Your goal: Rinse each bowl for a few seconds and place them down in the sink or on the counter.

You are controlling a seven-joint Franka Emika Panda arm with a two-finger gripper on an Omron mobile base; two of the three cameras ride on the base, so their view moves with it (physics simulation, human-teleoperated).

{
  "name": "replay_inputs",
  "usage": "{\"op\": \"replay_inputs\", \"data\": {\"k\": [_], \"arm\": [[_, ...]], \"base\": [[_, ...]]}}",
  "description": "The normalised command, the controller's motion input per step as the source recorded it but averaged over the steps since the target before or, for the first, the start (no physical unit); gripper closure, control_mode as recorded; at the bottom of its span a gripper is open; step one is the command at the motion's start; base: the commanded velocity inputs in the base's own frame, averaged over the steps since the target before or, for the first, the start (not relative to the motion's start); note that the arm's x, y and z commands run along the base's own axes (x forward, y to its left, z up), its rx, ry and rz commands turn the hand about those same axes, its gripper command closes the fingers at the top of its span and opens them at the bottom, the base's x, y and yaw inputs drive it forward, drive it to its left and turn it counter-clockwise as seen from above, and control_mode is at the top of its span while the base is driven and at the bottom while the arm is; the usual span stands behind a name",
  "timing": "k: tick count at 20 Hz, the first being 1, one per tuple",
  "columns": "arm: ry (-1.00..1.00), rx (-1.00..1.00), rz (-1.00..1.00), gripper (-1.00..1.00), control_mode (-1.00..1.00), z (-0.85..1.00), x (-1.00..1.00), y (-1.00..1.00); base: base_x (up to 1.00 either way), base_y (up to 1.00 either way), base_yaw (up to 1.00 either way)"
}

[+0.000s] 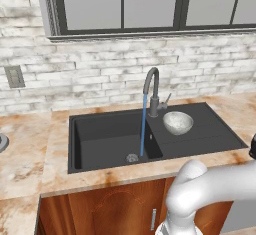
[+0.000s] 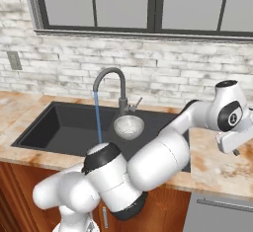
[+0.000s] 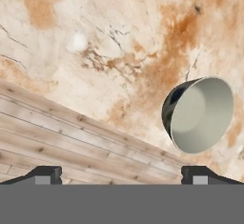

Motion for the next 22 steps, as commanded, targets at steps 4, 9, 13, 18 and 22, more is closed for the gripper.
{"op": "replay_inputs", "data": {"k": [4,9,13,18,22], "arm": [[0.00,0.02,0.00,-1.00,-1.00,-0.14,0.01,-0.13],[-0.03,0.00,0.00,-1.00,-1.00,-0.11,0.05,-0.11],[-0.02,0.00,0.00,-1.00,-1.00,-0.09,0.07,-0.11],[-0.01,0.00,0.00,-1.00,-1.00,-0.11,0.04,-0.12],[-0.03,0.00,0.00,-1.00,-1.00,-0.10,0.04,-0.12]], "base": [[0.00,0.00,0.00],[0.00,0.00,0.00],[0.00,0.00,0.00],[0.00,0.00,0.00],[0.00,0.00,0.00]]}}
